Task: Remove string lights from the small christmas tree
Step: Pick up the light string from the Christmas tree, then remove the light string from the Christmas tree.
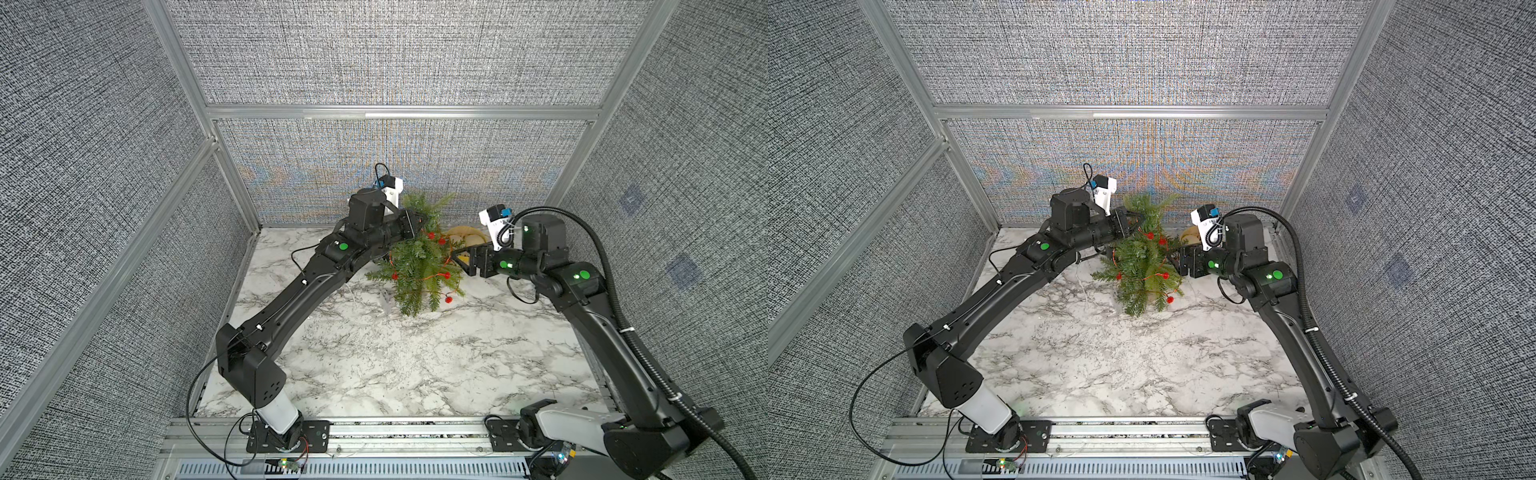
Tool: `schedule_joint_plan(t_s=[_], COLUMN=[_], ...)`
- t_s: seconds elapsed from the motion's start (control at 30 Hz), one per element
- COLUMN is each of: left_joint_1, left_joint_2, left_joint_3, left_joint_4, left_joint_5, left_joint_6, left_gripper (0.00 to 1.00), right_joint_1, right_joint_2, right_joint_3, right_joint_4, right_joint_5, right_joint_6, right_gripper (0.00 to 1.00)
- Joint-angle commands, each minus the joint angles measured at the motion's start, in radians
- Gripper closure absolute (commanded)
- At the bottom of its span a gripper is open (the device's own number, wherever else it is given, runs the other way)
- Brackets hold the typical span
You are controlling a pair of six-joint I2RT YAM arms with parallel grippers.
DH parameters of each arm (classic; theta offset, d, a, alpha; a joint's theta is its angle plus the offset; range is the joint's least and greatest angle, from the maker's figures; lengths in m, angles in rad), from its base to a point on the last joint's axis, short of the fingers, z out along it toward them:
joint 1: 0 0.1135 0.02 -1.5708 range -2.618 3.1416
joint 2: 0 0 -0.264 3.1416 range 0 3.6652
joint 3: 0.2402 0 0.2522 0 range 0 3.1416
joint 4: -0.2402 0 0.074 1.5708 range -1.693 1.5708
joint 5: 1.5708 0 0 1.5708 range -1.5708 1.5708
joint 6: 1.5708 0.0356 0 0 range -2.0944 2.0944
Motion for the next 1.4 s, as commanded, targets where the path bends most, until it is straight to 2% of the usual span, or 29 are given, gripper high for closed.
schedule_joint_plan(t_s=[0.0, 0.13, 0.23, 0.63, 0.93, 1.37], left_joint_1=[-0.002, -0.002, -0.001, 0.011, 0.034, 0.088], left_joint_2=[0.001, 0.002, 0.012, 0.035, 0.013, -0.008], left_joint_3=[0.018, 0.022, 0.042, 0.093, 0.069, 0.076], left_joint_4=[0.021, 0.004, -0.034, -0.083, -0.106, -0.182], left_joint_5=[0.028, 0.028, 0.028, 0.030, 0.082, 0.173], left_joint_6=[0.028, 0.055, 0.096, 0.138, 0.153, 0.246], left_gripper=[1.00, 1.00, 1.00, 1.00, 1.00, 1.00], right_joint_1=[0.000, 0.001, 0.001, 0.001, 0.000, 0.001], right_joint_2=[-0.002, -0.006, 0.004, 0.091, 0.122, 0.160], right_joint_3=[0.016, 0.018, 0.024, 0.055, 0.064, 0.092], right_joint_4=[0.044, 0.068, 0.081, 0.085, 0.088, 0.074], right_joint_5=[-0.040, -0.100, -0.109, -0.087, -0.070, -0.056], right_joint_6=[0.008, 0.008, 0.011, 0.006, 0.012, 0.018], right_gripper=[0.17, 0.04, 0.01, 0.08, 0.09, 0.14])
